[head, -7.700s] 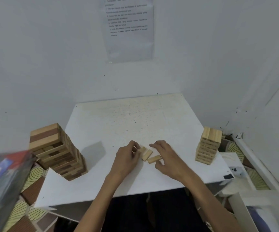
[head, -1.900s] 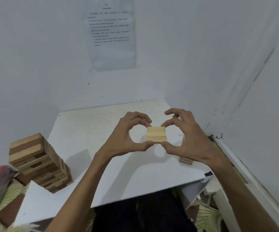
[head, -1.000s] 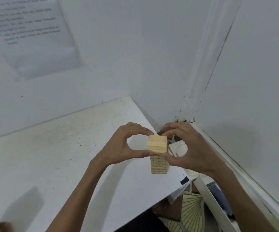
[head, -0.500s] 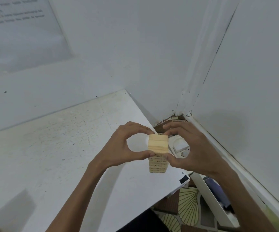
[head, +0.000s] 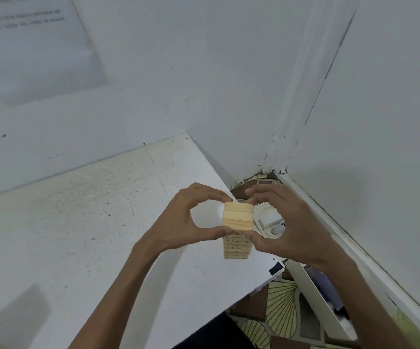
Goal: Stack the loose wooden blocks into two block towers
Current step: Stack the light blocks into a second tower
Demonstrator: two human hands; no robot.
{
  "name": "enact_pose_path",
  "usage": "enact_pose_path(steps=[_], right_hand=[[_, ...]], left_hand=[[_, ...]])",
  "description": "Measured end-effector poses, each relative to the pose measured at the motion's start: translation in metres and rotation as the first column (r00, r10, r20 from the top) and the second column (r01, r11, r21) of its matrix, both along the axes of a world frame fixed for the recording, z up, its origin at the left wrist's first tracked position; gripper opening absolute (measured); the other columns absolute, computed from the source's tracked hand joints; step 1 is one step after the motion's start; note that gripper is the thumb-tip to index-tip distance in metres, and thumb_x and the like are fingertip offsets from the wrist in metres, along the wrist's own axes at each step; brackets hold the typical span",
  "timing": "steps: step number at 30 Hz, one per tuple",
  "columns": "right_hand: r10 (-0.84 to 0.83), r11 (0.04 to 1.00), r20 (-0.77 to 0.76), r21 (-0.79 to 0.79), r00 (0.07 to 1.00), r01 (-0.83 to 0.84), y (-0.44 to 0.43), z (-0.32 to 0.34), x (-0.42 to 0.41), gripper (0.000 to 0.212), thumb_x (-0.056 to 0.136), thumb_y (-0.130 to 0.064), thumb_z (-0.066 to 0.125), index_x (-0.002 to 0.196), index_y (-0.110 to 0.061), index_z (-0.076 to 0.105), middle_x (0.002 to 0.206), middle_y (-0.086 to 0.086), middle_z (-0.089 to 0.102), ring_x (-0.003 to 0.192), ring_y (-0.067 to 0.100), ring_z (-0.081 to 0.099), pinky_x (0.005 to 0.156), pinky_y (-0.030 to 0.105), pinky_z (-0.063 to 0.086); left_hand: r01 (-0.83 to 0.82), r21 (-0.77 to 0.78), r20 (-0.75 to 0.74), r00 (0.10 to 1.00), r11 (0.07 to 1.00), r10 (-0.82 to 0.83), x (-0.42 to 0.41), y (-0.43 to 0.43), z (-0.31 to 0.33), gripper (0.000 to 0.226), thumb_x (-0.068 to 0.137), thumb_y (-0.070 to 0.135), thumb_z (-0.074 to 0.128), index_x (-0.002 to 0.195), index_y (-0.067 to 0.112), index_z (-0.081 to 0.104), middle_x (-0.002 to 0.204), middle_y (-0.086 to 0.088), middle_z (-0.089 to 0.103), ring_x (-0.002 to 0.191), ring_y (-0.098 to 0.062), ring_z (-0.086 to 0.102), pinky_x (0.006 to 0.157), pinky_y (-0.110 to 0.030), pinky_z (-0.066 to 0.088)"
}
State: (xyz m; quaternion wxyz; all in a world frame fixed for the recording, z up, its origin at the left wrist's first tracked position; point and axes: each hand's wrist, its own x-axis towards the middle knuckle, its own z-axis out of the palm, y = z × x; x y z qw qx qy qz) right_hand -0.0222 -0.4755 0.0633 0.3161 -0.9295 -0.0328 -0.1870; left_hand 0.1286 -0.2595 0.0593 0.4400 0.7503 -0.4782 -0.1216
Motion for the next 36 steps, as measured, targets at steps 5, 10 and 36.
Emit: enact_pose_path(steps=[5,10,36], right_hand=[[-0.001,1.000,-0.016,-0.002,1.000,0.001,0.001,-0.002,0.000,0.056,0.074,-0.051,0.075,0.119,-0.019,0.065,0.134,-0.013,0.059,0.131,0.012,0.050,0.105,0.031,0.047],[0.004,1.000,-0.019,0.002,1.000,-0.004,0.001,-0.003,0.001,0.056,0.075,-0.050,0.075,0.120,-0.018,0.065,0.133,-0.012,0.059,0.131,0.012,0.050,0.105,0.033,0.047],[-0.001,1.000,-0.022,0.004,1.000,0.001,0.001,-0.011,0.001,0.055,0.079,-0.050,0.073,0.122,-0.020,0.060,0.134,-0.013,0.056,0.128,0.014,0.052,0.098,0.038,0.052]], left_hand=[[-0.002,0.009,-0.001,1.000,1.000,0.002,0.000,0.001,-0.002,0.051,0.074,0.047,0.087,0.120,0.032,0.071,0.124,0.019,0.069,0.126,-0.018,0.058,0.101,-0.048,0.046],[-0.008,-0.002,-0.023,1.000,1.000,0.007,0.000,0.000,-0.003,0.051,0.075,0.048,0.086,0.120,0.031,0.071,0.124,0.019,0.069,0.127,-0.018,0.058,0.103,-0.048,0.047],[-0.032,-0.031,-0.088,0.996,0.999,0.029,-0.006,0.002,-0.006,0.048,0.076,0.040,0.088,0.119,0.032,0.070,0.125,0.016,0.069,0.125,-0.022,0.060,0.105,-0.048,0.047]])
